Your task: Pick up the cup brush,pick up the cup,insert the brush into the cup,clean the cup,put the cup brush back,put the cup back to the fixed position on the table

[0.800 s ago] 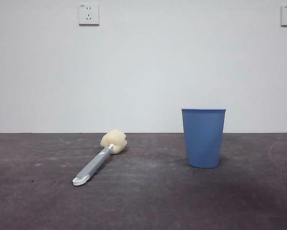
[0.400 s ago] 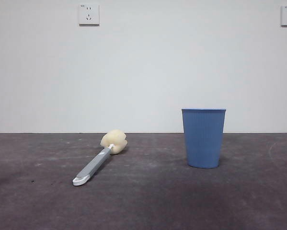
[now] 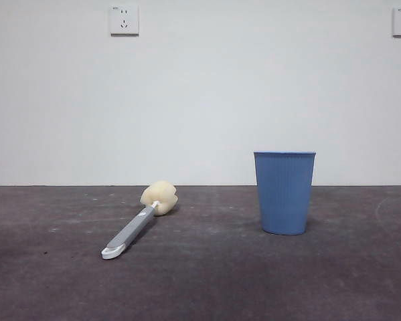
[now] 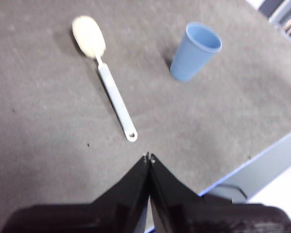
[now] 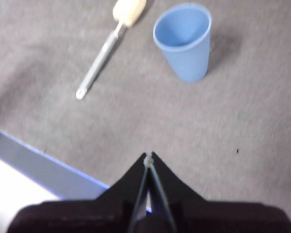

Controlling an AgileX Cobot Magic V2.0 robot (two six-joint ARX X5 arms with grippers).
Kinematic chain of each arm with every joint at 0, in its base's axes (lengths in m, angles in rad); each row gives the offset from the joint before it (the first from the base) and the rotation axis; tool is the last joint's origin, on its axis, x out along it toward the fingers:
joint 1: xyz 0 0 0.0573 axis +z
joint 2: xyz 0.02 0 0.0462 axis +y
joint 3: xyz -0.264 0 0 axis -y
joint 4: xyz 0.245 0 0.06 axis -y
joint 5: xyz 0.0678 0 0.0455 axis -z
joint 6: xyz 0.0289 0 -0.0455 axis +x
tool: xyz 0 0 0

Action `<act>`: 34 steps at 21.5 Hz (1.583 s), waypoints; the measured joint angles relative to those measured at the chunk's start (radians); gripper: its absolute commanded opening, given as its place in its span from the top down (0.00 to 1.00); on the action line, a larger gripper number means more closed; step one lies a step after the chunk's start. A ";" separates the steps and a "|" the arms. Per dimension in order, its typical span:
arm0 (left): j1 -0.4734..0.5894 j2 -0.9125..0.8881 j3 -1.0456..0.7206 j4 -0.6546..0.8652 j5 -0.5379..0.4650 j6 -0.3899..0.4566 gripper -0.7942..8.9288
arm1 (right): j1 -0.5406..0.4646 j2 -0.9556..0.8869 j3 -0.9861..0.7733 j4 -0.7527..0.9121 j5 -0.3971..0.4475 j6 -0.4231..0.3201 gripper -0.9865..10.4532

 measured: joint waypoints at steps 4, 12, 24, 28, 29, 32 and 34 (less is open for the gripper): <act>0.000 0.030 0.005 -0.022 0.000 0.031 0.82 | 0.000 0.013 0.000 -0.014 0.000 -0.019 0.81; 0.000 0.031 0.005 -0.014 0.001 0.029 0.34 | 0.000 0.012 0.000 -0.010 0.000 -0.018 0.39; -0.299 0.299 0.085 0.209 -0.225 -0.112 0.34 | 0.000 0.012 0.000 -0.010 0.000 -0.009 0.39; -0.516 0.508 0.086 0.382 -0.497 -0.246 0.34 | 0.000 0.012 0.000 -0.010 0.000 -0.002 0.39; -0.560 0.568 0.089 0.427 -0.552 -0.270 0.34 | 0.000 0.012 0.000 -0.010 0.000 -0.002 0.39; -0.628 0.747 0.134 0.475 -0.655 -0.312 0.34 | 0.000 0.012 0.000 -0.010 0.000 0.007 0.39; -0.646 0.870 0.182 0.478 -0.716 -0.322 0.34 | 0.000 0.012 0.000 -0.010 0.000 0.013 0.39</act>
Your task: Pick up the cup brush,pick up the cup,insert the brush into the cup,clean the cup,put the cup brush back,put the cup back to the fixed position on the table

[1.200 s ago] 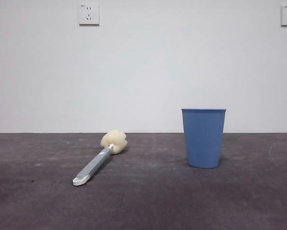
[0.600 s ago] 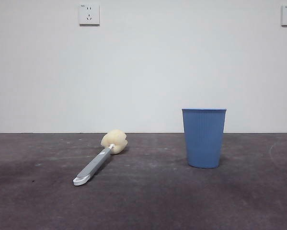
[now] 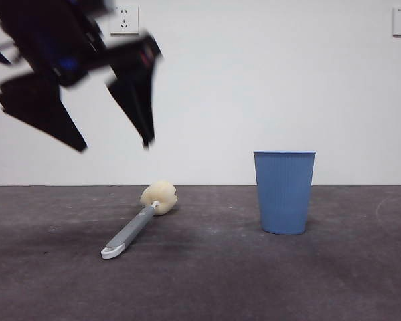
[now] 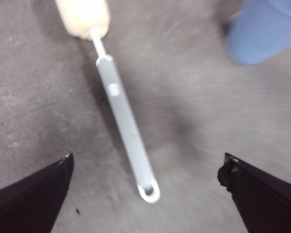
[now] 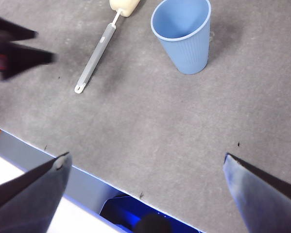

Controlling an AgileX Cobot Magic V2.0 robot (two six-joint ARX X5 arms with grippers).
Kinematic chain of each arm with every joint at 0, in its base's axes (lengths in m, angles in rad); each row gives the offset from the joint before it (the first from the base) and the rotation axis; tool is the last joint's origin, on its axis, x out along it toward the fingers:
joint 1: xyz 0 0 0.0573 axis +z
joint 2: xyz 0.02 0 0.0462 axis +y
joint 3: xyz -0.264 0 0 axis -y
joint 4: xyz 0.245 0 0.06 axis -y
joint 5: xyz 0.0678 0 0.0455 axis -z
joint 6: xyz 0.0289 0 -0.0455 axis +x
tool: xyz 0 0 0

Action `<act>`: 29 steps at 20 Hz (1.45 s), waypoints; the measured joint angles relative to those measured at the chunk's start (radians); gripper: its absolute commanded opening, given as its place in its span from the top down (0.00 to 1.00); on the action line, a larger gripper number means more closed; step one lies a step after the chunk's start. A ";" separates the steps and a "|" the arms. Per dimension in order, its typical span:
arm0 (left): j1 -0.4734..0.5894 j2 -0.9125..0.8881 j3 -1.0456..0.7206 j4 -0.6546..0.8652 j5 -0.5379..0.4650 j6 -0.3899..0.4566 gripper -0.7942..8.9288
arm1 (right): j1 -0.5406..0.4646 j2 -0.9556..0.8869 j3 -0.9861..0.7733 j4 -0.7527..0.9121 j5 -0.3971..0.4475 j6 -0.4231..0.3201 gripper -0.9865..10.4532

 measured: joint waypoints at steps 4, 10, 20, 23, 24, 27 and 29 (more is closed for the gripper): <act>-0.003 0.196 0.069 0.021 -0.039 -0.015 0.34 | 0.000 0.000 0.000 0.000 0.000 0.006 0.39; -0.004 0.328 0.071 0.082 -0.041 -0.053 0.34 | 0.000 0.000 0.000 0.000 0.000 0.008 0.39; -0.004 0.387 0.072 0.082 -0.042 -0.095 0.55 | 0.000 0.000 0.000 0.000 0.000 0.014 0.39; -0.009 0.388 0.076 0.082 -0.043 -0.105 0.77 | 0.000 0.000 0.000 0.000 0.000 0.014 0.39; -0.009 0.388 0.076 0.082 -0.043 -0.105 0.84 | 0.000 0.000 0.000 0.000 0.000 0.014 0.39; -0.010 0.388 0.076 0.082 -0.025 -0.111 0.93 | 0.000 0.000 0.000 0.000 0.000 0.014 0.39; -0.010 0.388 0.076 0.082 -0.011 -0.115 0.93 | 0.000 0.000 0.000 0.000 0.000 0.016 0.39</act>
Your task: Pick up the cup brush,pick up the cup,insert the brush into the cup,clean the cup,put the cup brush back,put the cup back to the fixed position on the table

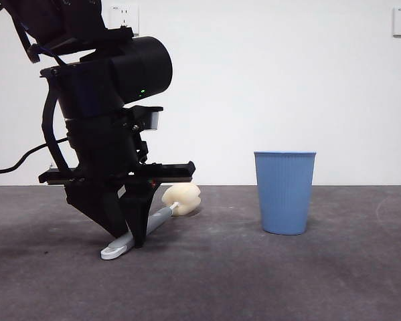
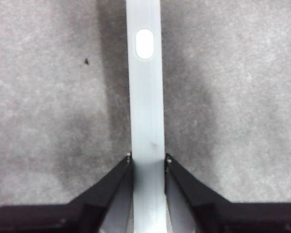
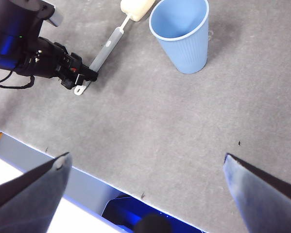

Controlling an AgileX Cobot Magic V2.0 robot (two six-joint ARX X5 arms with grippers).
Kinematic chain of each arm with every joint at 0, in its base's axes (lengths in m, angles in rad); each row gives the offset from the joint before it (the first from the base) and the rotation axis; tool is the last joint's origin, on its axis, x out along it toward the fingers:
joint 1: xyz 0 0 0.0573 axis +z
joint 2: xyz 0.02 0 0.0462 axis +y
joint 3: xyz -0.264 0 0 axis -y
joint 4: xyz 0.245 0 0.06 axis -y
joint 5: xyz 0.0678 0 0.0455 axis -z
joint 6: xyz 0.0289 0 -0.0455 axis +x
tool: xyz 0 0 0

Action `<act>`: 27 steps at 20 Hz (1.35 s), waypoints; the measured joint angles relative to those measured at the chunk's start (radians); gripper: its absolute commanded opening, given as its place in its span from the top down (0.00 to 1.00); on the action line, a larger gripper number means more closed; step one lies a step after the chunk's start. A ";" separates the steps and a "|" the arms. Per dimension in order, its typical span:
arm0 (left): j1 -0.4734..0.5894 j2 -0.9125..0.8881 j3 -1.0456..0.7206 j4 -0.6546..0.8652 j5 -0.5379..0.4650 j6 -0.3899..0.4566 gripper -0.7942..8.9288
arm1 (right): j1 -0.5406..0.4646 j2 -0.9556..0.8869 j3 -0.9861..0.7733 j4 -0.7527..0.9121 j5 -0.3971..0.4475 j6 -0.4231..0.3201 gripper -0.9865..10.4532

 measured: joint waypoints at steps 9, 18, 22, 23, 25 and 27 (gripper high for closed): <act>0.000 -0.220 0.000 -0.100 0.020 0.060 0.93 | 0.011 0.053 0.000 0.031 -0.044 0.040 0.39; 0.000 -0.682 0.000 -0.423 0.020 0.196 0.93 | 0.245 0.186 -0.229 0.568 0.121 0.193 0.39; 0.000 -0.805 0.000 -0.541 0.020 0.206 0.93 | 0.403 0.298 -0.341 0.839 0.354 0.229 0.39; 0.000 -0.828 0.000 -0.563 0.020 0.207 0.93 | 0.431 0.336 -0.362 0.903 0.391 0.232 0.39; 0.000 -0.853 0.000 -0.594 0.020 0.207 0.93 | 0.458 0.414 -0.373 0.990 0.480 0.232 0.39; 0.000 -0.864 0.000 -0.625 0.020 0.207 0.93 | 0.457 0.495 -0.373 1.073 0.502 0.229 0.39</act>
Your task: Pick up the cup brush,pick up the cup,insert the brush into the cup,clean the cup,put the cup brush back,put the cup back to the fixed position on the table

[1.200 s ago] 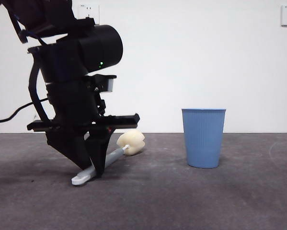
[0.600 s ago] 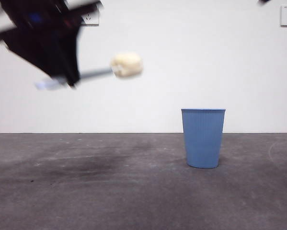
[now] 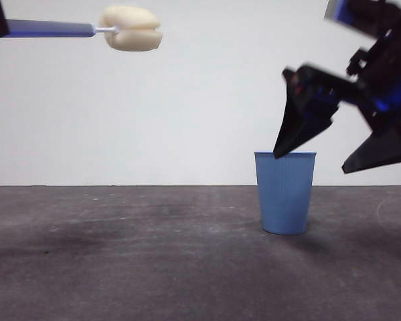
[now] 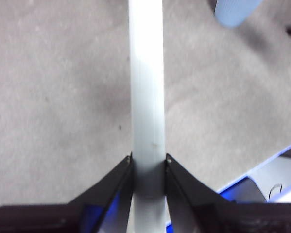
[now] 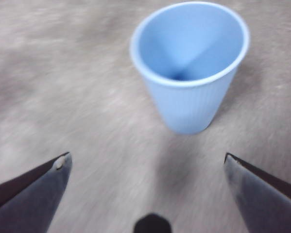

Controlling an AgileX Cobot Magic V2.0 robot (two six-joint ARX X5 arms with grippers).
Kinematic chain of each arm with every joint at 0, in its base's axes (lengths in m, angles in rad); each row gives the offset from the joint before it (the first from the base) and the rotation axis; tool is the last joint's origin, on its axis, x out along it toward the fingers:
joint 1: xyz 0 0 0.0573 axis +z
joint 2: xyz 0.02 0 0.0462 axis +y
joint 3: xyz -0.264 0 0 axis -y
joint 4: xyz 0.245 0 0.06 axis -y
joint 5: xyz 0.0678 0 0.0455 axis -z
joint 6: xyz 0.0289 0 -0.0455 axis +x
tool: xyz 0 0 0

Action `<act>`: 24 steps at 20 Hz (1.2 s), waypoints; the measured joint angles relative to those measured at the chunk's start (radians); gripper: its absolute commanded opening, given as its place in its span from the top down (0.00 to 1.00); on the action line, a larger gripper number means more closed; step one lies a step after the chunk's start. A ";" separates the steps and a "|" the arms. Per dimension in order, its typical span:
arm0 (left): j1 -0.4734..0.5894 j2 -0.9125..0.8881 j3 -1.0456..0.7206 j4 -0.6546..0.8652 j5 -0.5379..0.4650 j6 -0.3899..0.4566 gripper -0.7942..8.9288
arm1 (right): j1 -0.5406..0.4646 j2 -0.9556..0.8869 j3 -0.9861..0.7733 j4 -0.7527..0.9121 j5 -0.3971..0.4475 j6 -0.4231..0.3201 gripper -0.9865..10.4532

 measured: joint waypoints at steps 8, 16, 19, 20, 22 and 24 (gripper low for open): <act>0.000 0.000 0.000 -0.025 0.000 0.000 0.93 | -0.031 0.326 -0.001 0.374 0.026 -0.026 0.39; 0.000 0.000 0.000 -0.035 0.000 -0.001 0.93 | -0.078 0.423 -0.002 0.620 0.022 -0.058 0.39; 0.000 0.000 0.000 -0.035 0.000 -0.001 0.93 | -0.080 0.456 -0.002 0.680 0.022 -0.063 0.40; 0.000 0.000 0.000 -0.035 0.000 -0.001 0.93 | -0.083 0.468 -0.002 0.694 0.022 -0.063 0.43; 0.000 0.000 0.000 -0.035 0.000 -0.001 0.93 | -0.085 0.484 -0.002 0.712 0.022 -0.063 0.57; 0.000 0.000 0.000 -0.035 0.000 -0.001 0.93 | -0.085 0.489 -0.002 0.721 0.022 -0.063 0.66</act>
